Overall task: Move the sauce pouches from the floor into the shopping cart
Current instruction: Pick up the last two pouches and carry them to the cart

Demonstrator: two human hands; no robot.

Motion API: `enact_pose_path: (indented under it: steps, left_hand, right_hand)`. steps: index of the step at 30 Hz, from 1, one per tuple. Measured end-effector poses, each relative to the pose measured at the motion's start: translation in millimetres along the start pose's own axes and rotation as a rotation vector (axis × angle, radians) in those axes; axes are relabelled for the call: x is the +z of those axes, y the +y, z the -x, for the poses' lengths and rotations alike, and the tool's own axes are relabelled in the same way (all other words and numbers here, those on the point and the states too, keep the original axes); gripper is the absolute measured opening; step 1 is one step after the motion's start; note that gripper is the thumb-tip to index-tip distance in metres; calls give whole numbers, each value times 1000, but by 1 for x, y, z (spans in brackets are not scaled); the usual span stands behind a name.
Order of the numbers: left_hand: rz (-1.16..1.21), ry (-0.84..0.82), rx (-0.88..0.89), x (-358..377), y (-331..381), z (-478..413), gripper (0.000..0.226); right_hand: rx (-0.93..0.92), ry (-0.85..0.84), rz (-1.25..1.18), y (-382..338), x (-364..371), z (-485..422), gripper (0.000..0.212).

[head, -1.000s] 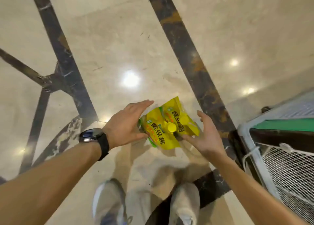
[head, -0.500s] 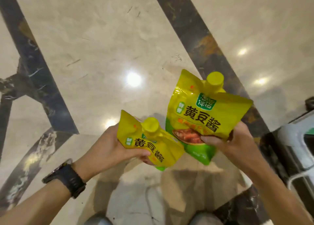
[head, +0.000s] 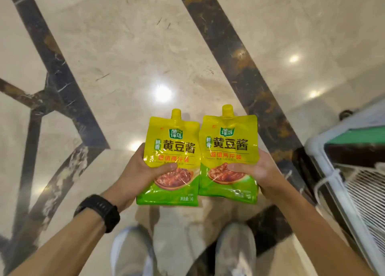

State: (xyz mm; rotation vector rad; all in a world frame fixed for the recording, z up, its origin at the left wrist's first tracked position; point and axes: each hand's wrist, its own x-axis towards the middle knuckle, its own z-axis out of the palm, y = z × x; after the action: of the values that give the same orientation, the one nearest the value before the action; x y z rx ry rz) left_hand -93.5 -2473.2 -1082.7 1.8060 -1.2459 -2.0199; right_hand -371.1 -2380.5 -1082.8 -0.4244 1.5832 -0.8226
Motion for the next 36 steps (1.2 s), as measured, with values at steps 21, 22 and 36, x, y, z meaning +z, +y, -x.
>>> enact_pose_path:
  steps: [21,22,36]
  left_hand:
    - [-92,-174,140,-23,372,563,74]
    - [-94,-214,157,-22,383,576,70]
    - [-527,-922,269,155,398,726,110]
  right_hand:
    - [-63,279,-326,-351,37,627,39]
    - [-88,309,-369,-353,38,648,42]
    - [-301,811,-822,-223,22,903,85]
